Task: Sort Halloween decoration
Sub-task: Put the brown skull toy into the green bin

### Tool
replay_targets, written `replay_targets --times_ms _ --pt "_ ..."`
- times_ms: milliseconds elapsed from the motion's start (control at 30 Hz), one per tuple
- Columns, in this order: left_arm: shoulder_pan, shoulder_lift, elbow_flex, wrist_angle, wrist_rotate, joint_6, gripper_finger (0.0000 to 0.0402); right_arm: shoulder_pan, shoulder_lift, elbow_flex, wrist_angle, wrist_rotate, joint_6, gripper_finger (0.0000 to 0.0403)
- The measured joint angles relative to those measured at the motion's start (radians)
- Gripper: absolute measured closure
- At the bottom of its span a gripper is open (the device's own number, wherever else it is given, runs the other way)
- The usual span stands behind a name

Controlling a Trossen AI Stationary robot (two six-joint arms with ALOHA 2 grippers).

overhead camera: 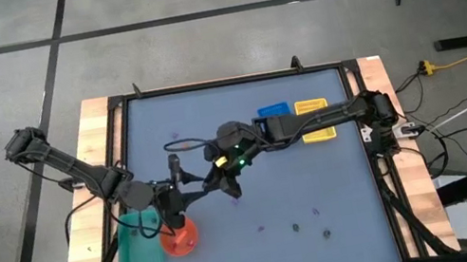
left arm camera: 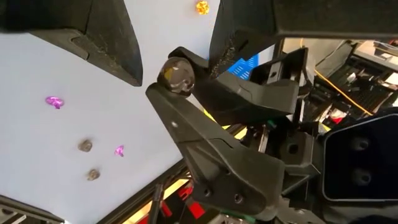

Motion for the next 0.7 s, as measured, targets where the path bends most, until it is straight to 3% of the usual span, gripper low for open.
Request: replay_targets --times_ms 700 --pt "0.004 0.002 0.000 0.053 0.007 0.000 0.0234 0.000 0.000 0.000 0.022 0.046 -0.005 0.0313"
